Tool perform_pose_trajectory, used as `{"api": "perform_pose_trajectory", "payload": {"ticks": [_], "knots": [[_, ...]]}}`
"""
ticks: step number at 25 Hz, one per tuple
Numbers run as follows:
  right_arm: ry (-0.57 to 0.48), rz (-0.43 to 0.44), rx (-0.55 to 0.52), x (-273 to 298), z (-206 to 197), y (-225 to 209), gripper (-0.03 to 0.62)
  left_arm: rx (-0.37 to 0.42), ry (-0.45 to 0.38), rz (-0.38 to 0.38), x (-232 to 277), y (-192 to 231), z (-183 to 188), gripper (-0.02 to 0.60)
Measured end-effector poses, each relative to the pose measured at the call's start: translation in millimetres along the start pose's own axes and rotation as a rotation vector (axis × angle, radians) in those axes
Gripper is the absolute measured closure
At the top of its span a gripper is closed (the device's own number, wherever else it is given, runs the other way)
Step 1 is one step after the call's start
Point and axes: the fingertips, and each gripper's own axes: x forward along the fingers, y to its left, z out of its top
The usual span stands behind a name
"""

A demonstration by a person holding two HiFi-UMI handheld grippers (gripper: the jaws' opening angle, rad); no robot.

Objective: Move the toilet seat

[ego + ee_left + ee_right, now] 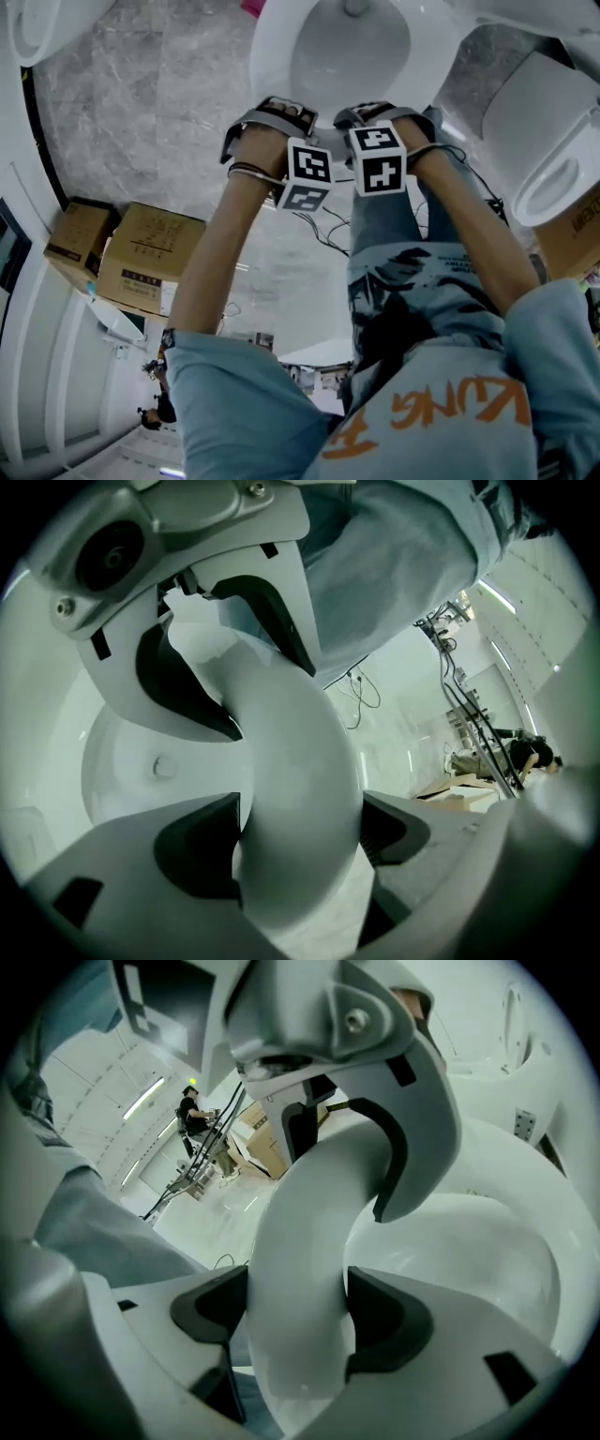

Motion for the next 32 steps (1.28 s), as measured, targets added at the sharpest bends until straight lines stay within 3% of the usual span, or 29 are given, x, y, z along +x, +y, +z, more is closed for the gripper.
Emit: {"api": "perform_pose_trajectory", "payload": {"ticks": [5,14,32], "knots": [[-0.019,-0.032,-0.034,-30.6,7.1,4.1,0.284,-0.027,-0.034,-0.022,-33.0,2.5,2.3,0.215],[0.016,-0.084,-0.083,-89.3,15.3,28.1,0.307,-0.062,-0.007,-0.023,-101.7,-0.5,18.2,0.235],[-0.030,-0.224,-0.110,-189.7,10.2,35.2,0.352,-0.094,0.087,0.074,-207.6,29.9,36.8,0.301]]}}
